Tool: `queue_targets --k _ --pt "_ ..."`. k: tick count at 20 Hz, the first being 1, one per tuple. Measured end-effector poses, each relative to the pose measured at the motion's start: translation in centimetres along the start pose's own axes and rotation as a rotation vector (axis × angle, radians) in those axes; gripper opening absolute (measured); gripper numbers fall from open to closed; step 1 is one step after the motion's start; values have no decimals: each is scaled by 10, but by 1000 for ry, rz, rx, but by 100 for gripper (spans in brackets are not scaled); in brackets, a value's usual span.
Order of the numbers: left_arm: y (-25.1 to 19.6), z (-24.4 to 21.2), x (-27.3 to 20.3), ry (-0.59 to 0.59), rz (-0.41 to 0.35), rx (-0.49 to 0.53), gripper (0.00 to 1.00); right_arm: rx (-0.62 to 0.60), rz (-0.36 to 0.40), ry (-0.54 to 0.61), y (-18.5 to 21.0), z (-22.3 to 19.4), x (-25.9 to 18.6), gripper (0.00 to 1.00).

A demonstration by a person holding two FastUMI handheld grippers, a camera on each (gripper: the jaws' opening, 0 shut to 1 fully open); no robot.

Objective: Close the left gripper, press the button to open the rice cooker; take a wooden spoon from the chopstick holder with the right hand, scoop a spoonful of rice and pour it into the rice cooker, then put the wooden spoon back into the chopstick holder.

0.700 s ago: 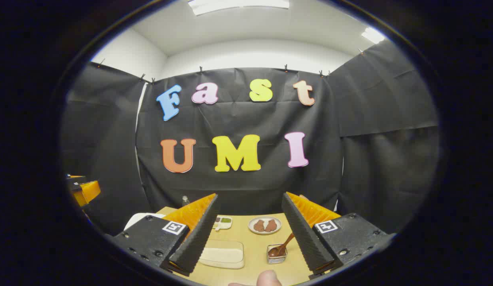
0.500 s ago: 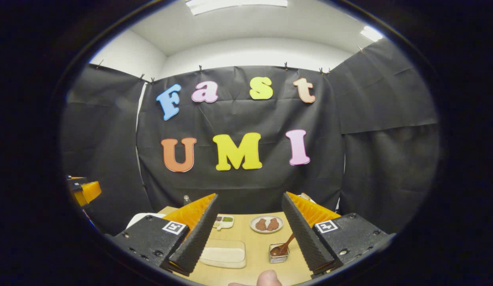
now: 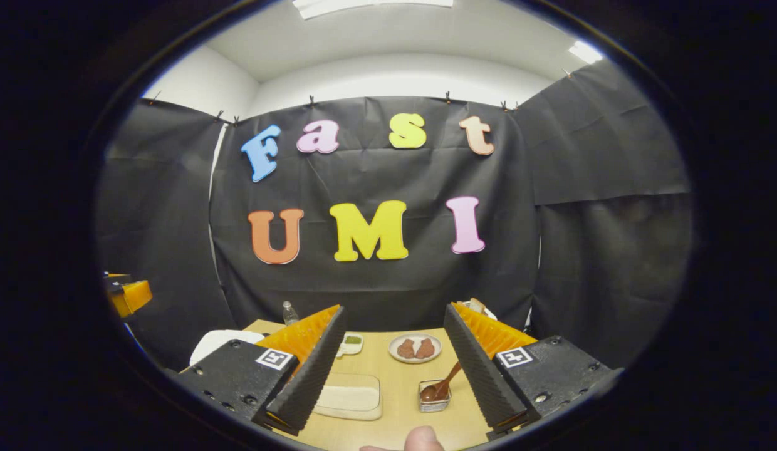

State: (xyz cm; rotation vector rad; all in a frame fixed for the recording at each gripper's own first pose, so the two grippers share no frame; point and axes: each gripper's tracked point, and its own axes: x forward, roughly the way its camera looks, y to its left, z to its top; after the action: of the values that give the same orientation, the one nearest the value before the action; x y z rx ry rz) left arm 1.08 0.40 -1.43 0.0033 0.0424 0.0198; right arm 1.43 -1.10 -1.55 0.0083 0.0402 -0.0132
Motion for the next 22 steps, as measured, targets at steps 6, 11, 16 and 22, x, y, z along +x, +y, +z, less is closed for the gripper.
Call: queue_targets --k 6,11,16,22 --pt "2 -9 8 31 7 -14 95 -11 6 -2 -1 3 8 96" --pt "7 -42 19 155 9 -20 95 8 1 15 -6 -5 17 96" --pt "12 -68 31 261 -15 -56 59 25 -9 36 -15 -16 25 96" --pt "19 -103 48 409 -31 -136 1 32 -36 74 -34 -33 33 100"
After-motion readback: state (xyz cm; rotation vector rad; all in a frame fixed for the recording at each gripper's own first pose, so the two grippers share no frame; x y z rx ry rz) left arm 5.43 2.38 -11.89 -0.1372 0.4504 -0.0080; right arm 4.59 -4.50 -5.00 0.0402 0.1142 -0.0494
